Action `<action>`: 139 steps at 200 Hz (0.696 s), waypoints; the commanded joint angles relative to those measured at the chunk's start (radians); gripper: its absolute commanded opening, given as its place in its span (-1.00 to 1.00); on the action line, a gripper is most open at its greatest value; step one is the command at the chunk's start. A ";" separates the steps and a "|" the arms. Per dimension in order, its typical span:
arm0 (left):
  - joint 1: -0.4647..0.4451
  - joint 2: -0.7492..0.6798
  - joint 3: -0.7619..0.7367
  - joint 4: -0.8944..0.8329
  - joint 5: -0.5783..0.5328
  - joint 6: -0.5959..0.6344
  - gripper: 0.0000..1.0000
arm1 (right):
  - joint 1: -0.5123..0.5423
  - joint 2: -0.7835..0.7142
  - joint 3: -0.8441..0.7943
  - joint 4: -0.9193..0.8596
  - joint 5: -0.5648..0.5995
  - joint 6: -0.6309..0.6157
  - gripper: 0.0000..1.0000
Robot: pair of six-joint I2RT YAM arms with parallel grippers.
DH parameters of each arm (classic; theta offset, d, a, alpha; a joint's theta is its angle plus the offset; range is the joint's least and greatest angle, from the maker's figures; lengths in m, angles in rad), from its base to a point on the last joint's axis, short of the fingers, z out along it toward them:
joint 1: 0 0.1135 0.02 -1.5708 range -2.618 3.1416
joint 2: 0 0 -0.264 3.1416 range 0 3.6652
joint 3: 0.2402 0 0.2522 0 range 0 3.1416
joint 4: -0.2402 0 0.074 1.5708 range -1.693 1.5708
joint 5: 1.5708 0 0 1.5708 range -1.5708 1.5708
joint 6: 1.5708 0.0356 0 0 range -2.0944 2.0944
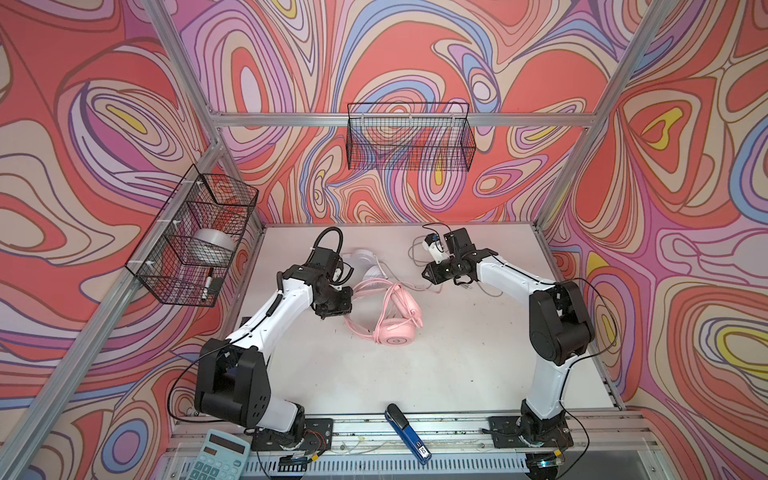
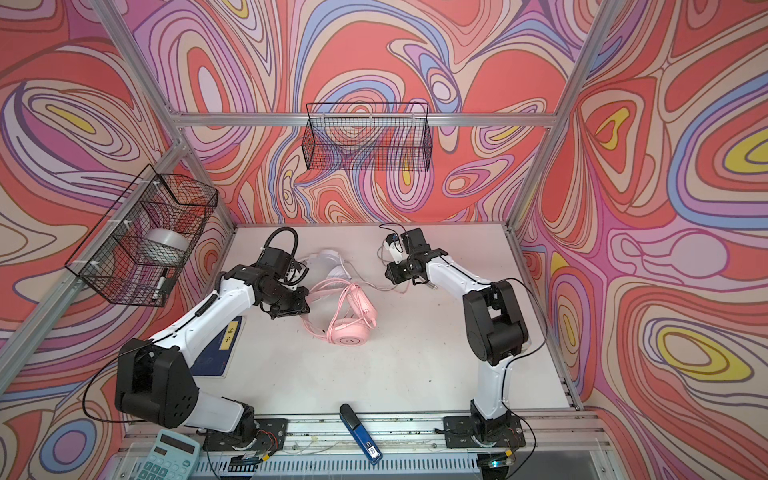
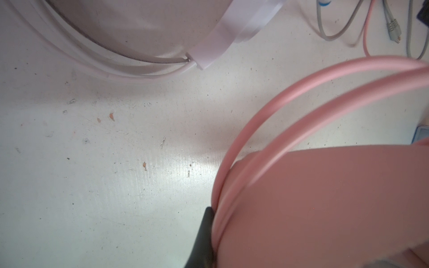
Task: Wrap the headphones
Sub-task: 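Lower the open right gripper toward the pink cable near its plug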
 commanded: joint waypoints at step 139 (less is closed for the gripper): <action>-0.002 -0.125 -0.005 0.021 0.162 0.025 -1.00 | -0.021 -0.035 -0.217 -0.042 0.073 -0.028 -0.71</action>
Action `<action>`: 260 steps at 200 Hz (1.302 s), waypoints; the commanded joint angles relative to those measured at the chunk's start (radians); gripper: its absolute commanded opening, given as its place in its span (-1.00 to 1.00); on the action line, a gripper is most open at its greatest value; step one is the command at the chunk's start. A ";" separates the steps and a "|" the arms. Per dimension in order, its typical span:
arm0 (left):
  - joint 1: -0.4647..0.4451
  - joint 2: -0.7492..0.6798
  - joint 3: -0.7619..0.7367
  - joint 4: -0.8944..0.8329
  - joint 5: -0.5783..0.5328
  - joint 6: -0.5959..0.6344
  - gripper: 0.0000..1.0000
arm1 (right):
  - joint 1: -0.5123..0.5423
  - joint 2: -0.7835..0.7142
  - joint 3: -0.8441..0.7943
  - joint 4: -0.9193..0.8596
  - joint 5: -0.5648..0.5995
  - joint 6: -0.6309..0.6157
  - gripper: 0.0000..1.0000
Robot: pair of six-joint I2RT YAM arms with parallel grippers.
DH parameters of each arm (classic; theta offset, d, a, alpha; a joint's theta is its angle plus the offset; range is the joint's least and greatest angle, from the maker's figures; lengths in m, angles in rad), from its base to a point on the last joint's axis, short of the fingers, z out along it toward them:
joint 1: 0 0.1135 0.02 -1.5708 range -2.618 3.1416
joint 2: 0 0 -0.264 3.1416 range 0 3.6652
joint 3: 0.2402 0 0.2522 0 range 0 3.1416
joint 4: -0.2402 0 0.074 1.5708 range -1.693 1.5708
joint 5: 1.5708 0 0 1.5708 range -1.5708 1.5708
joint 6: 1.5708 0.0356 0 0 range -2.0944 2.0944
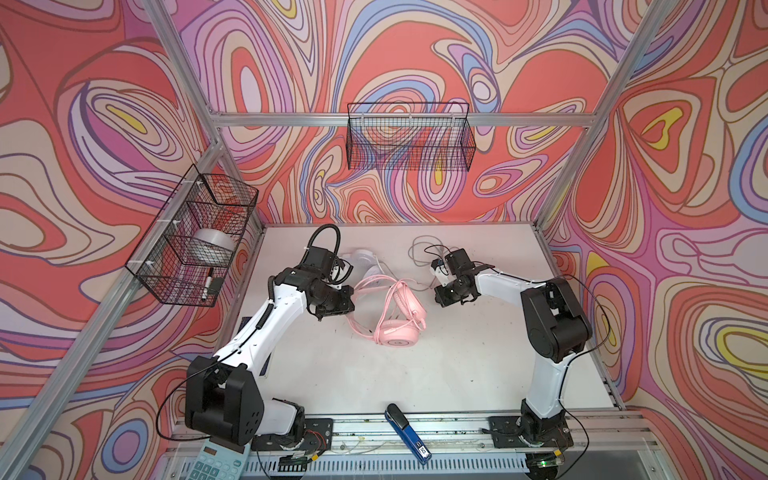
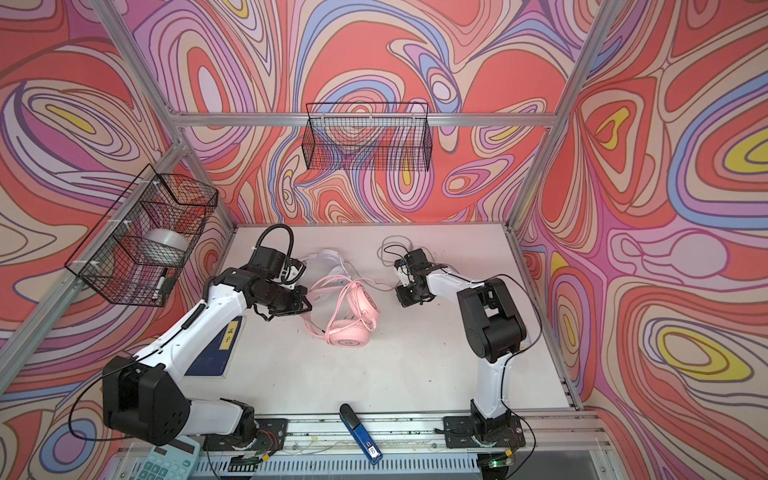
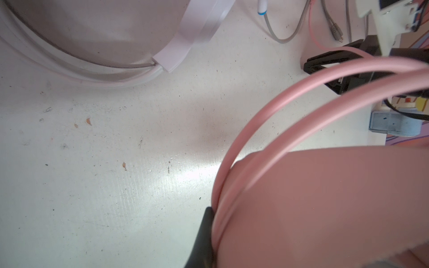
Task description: Wrap the headphones
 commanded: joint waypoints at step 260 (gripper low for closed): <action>-0.004 0.004 0.003 0.001 0.200 0.069 -1.00 | -0.056 0.083 0.126 0.108 -0.228 0.185 -1.00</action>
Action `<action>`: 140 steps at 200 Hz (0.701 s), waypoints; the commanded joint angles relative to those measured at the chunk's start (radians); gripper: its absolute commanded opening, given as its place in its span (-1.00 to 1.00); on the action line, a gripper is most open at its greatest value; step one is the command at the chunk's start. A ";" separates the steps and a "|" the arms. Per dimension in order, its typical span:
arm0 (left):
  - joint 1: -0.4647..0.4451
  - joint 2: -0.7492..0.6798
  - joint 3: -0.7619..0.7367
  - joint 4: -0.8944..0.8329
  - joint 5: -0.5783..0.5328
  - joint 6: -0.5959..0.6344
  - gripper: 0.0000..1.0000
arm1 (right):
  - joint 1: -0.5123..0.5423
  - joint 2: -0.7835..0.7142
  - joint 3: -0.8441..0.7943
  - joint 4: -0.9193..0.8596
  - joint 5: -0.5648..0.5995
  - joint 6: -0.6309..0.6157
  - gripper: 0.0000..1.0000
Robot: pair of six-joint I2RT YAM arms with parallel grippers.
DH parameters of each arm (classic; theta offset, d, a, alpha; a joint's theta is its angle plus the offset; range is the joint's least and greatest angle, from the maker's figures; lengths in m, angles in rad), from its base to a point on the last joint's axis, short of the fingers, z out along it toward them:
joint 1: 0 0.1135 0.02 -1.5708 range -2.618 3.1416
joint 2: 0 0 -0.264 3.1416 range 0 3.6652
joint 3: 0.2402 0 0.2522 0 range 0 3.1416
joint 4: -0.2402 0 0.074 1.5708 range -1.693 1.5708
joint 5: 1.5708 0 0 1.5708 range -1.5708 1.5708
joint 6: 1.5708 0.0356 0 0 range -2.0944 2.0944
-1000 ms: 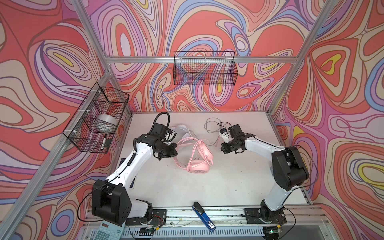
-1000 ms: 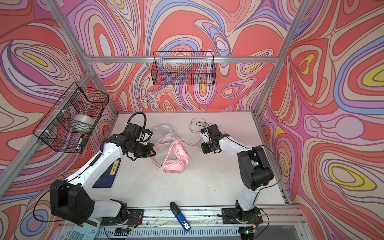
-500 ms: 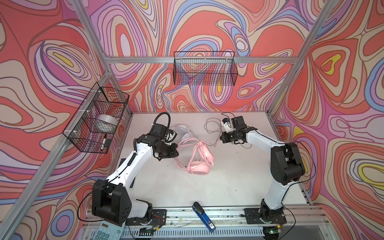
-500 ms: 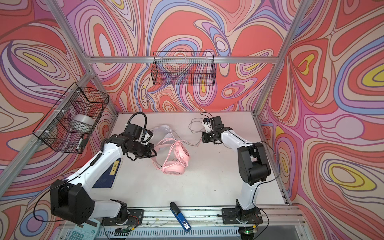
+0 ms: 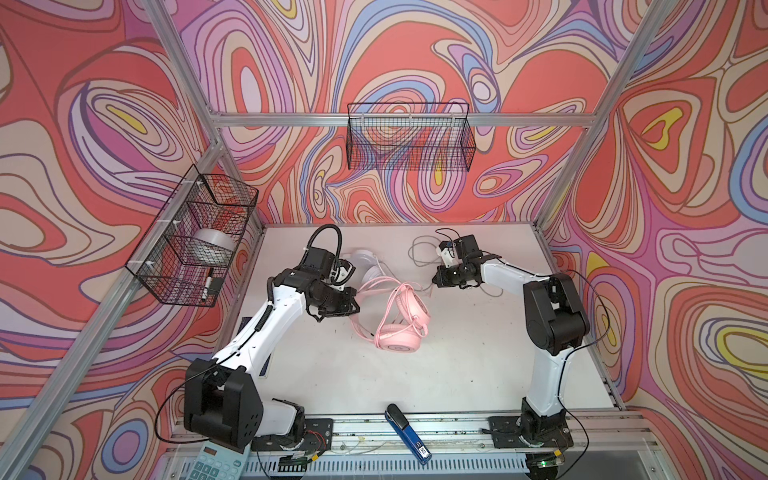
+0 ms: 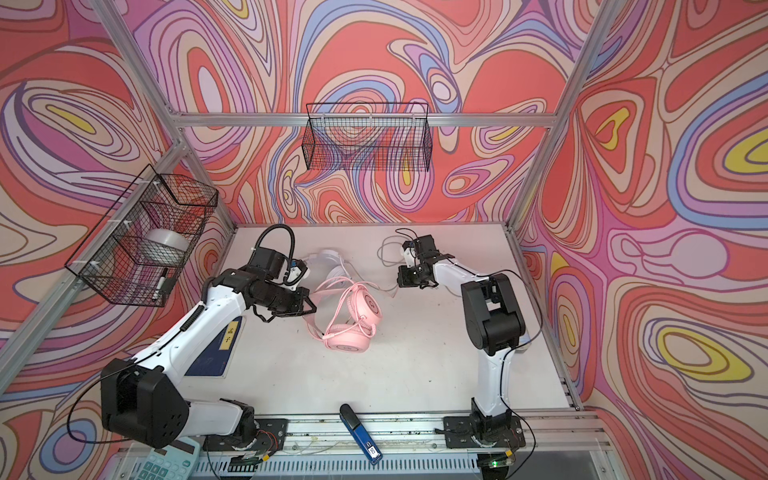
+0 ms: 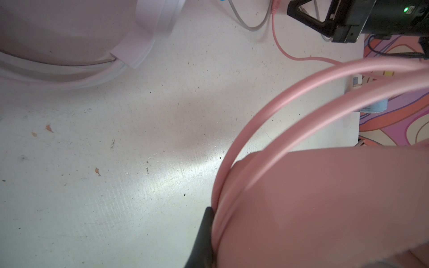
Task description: Wrap the headphones
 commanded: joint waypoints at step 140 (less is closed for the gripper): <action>-0.004 0.011 0.017 0.045 0.049 -0.044 -1.00 | 0.066 -0.087 -0.240 -0.049 0.034 0.092 -1.00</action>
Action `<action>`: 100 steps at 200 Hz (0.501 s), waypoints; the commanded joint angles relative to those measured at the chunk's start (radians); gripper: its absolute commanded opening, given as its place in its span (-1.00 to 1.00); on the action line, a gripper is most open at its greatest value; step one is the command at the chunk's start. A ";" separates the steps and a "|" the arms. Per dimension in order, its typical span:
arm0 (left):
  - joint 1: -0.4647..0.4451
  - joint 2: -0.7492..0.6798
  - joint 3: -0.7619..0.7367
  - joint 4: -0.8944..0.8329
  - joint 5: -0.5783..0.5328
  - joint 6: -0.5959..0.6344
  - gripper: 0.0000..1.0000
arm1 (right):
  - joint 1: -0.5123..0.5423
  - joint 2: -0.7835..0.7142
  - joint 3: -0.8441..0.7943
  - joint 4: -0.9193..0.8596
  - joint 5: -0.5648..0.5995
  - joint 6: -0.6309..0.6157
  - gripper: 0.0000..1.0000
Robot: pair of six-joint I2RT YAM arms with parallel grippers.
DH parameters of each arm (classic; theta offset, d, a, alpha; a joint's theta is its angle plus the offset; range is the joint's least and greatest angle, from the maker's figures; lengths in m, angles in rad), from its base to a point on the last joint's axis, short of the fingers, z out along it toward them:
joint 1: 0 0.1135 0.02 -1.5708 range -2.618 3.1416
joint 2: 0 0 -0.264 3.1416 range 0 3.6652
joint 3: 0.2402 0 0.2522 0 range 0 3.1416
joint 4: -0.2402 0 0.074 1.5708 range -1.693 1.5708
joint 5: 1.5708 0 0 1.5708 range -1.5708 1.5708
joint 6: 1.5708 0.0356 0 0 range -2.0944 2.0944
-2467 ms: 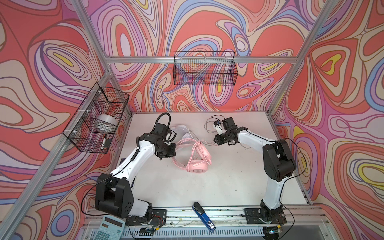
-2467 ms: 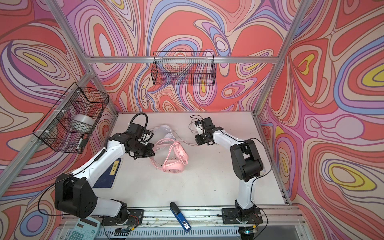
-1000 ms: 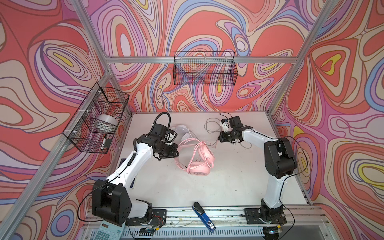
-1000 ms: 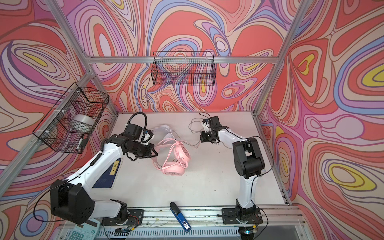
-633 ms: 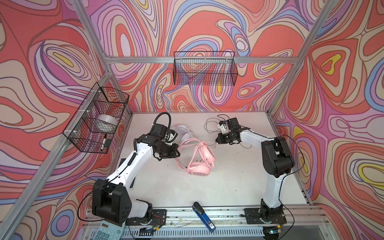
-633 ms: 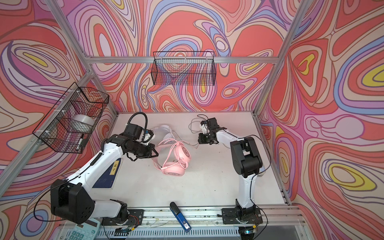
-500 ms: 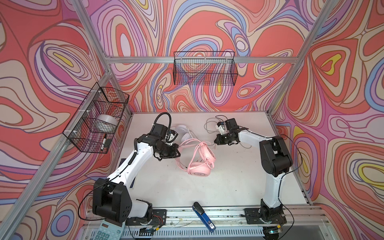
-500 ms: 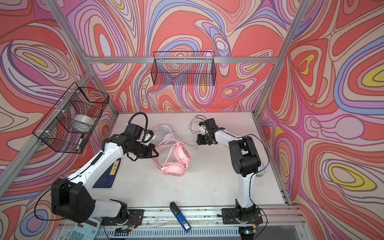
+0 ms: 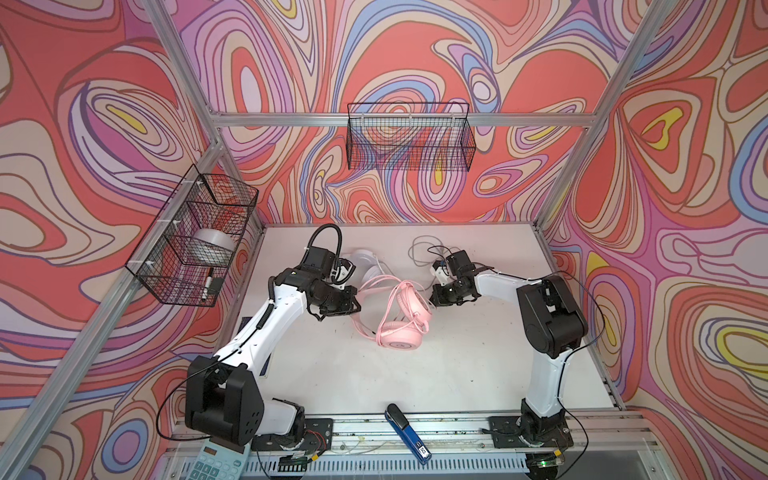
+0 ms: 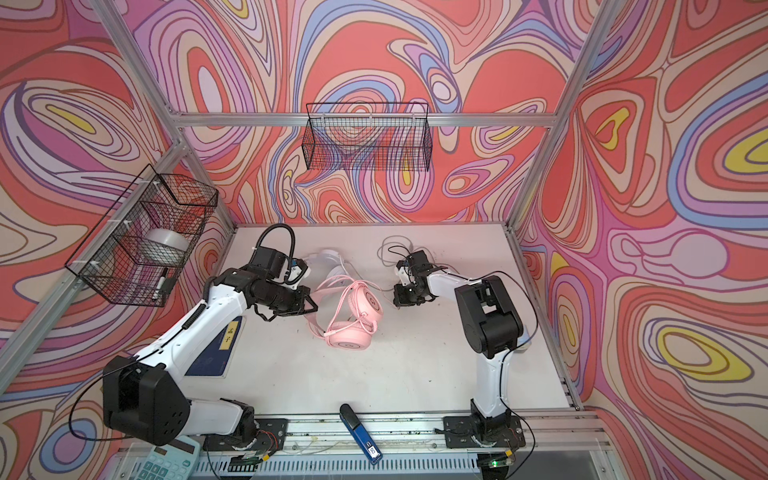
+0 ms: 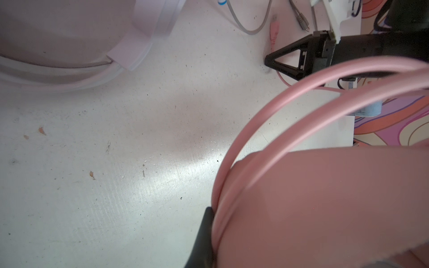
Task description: Wrap the headphones
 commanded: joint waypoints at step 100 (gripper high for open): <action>-0.004 0.026 0.009 0.019 0.032 0.004 -1.00 | 0.066 -0.316 -0.314 0.133 0.185 0.338 -0.96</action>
